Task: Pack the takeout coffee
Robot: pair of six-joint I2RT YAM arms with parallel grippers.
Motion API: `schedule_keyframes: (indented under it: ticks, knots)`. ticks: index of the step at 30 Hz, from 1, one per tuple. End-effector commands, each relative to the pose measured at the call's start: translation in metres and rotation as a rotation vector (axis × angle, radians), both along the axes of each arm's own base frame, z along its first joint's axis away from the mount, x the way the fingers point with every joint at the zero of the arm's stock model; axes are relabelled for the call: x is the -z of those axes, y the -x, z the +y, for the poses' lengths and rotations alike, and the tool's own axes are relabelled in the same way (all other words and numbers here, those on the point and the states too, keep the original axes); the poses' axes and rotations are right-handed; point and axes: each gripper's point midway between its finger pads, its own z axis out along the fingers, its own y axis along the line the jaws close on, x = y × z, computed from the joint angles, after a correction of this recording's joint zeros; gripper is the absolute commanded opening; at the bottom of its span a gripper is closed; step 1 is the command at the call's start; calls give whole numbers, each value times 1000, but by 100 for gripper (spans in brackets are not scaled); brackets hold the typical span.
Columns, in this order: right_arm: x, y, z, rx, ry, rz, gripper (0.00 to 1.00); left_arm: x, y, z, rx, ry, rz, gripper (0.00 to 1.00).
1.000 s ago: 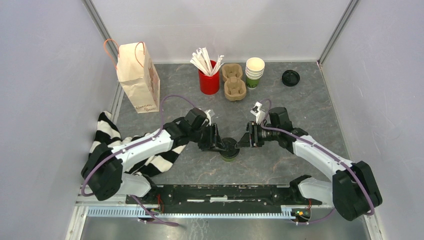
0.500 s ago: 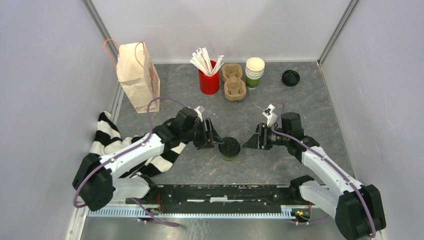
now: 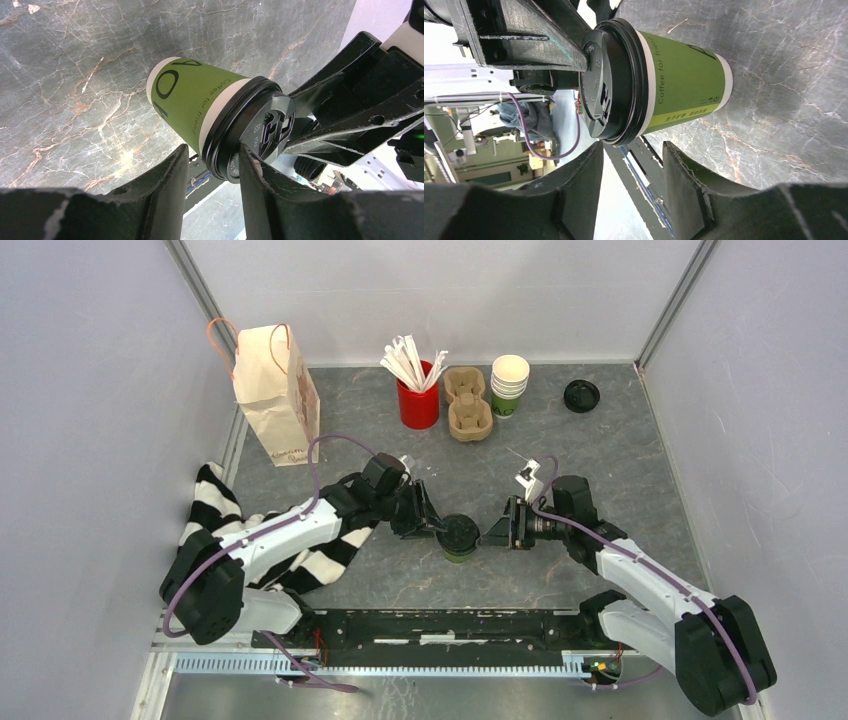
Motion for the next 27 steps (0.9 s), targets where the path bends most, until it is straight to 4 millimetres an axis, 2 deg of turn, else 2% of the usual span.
schedule_keyframes:
  ticks: [1, 10, 15, 19, 22, 25, 27]
  knots:
    - [-11, -8, 8, 23, -59, -28, 50, -1, -4, 1, 3, -19, -26, 47]
    - [-2, -13, 8, 75, -47, -6, 45, 8, 2, -1, -2, -41, 1, 43]
    - [19, -16, 2, 119, -2, 19, 43, 19, 9, 2, -6, -70, 23, 41]
    - [53, -15, -9, 155, 98, 46, 40, 29, 12, 9, -21, -104, 36, 40]
    - [98, -11, -37, 203, 306, 67, 38, 39, 14, 17, -33, -141, 42, 40]
    - [137, 6, -60, 191, 441, 74, 38, 51, 19, 21, -39, -151, 62, 40]
    - [137, 18, -50, 122, 383, 100, 39, 52, 21, 22, -39, -143, 68, 40]
